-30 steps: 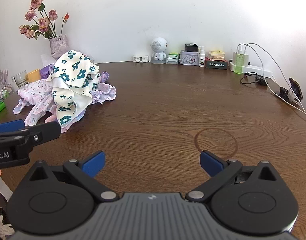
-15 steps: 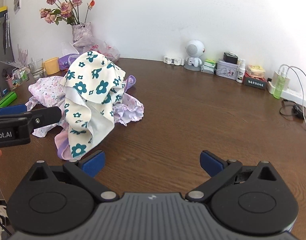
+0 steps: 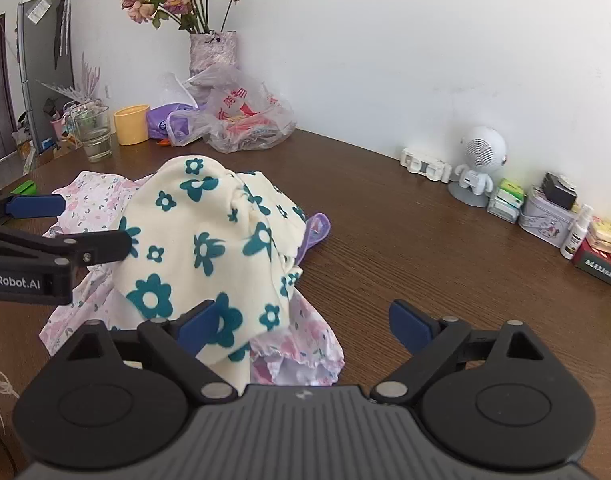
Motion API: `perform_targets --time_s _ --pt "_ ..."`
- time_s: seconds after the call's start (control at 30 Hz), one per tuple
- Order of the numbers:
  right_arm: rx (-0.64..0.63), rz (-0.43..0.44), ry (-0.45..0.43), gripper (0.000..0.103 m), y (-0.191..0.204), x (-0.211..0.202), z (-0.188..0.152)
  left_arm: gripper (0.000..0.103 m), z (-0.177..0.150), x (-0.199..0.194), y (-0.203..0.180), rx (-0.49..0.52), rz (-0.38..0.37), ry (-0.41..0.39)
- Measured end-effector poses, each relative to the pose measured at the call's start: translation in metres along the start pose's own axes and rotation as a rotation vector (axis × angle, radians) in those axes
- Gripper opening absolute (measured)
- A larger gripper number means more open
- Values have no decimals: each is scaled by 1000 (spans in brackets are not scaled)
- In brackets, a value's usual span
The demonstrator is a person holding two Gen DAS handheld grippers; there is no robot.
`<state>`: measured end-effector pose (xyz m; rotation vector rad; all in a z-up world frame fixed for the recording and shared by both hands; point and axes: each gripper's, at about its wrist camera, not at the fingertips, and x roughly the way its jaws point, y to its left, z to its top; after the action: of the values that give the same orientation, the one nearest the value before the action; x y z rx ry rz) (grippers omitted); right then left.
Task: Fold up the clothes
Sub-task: 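Reach both grippers to the cream teal-flower garment and pinch its edges, then lift the cream garment with both grippers and shake it open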
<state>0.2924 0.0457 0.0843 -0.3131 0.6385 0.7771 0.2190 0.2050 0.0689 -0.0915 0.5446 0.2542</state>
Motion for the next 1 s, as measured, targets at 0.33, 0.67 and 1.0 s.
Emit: perform_targets --time_s 0.33,0.67,1.0 --pt "-51 130 47 4 6 7 10 43 8 24 -10 39 -198 74" --pt "-41 15 -163 3 -22 -84 29 9 46 -30 -65 191 -296 -65" --pt "-23 -247 -460 3 -79 -246 71 9 140 -164 -169 316 -435 -383"
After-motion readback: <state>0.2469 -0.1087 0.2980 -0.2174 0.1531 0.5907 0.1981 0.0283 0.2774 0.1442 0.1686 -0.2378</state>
